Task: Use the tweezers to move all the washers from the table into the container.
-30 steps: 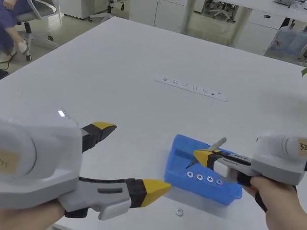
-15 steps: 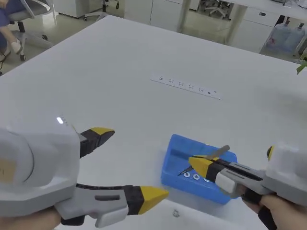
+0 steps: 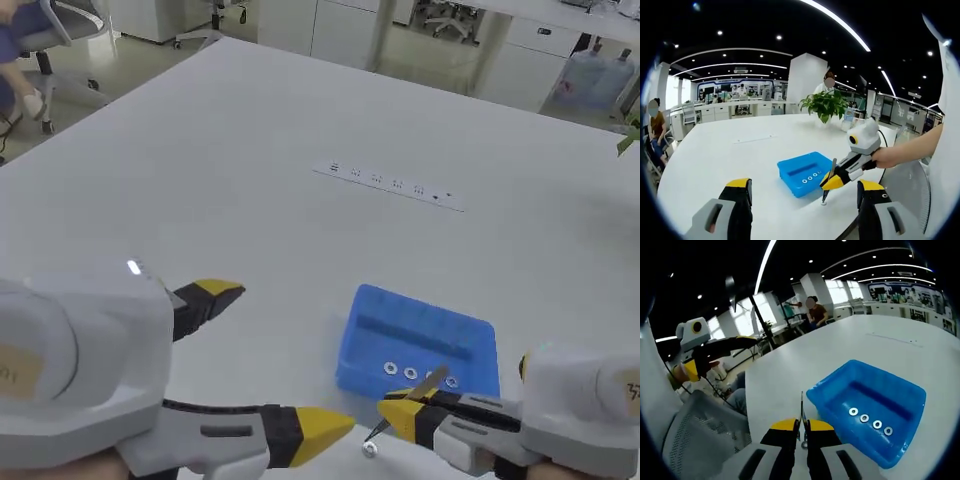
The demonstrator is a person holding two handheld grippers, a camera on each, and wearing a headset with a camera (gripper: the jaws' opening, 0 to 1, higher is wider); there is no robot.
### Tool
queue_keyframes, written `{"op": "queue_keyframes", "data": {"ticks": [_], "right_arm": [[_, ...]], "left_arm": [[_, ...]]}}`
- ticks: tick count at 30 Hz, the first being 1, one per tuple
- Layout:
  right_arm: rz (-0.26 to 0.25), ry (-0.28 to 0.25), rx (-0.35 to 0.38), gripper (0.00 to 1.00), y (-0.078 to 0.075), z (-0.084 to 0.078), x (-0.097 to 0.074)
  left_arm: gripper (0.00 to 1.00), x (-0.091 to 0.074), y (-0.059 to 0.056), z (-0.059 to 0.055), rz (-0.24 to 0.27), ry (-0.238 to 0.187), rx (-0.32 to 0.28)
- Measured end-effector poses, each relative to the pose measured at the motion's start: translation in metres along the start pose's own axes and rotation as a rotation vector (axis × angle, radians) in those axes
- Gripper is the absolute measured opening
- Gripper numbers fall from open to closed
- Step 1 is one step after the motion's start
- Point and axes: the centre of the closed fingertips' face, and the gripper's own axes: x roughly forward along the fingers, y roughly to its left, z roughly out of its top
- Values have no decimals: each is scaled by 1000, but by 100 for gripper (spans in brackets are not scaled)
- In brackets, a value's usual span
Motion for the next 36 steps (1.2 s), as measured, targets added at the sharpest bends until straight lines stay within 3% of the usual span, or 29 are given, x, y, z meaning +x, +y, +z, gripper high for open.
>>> {"op": "queue_keyframes", "data": {"ticks": [5,6,8,13,17,22,29,33,36], "right_arm": [[-1,77,-92,3,1,-12,4],[3,54,-108,4,4,-7,5],[13,74,-126,4,7,-10,5],[63,146,-301,4,25,-20,8],[35,182,-451,3,29,-22,8],[55,254,-581,3,34,-25,11],[80,283,-737,3,42,-26,15],[71,282,-749,3,42,-26,15],[58,244,-704,3,41,-15,13]], "left_arm": [[88,0,0,-2,-2,8,6],[88,0,0,-3,-1,10,7],[88,-1,0,-4,1,13,9],[88,0,0,-5,-1,16,9],[88,2,-1,-5,-4,21,18],[88,2,-2,-6,-12,24,20],[88,3,-3,-4,-15,18,21],[88,2,-3,-5,-16,22,24],[88,0,-1,-6,-13,19,18]]}}
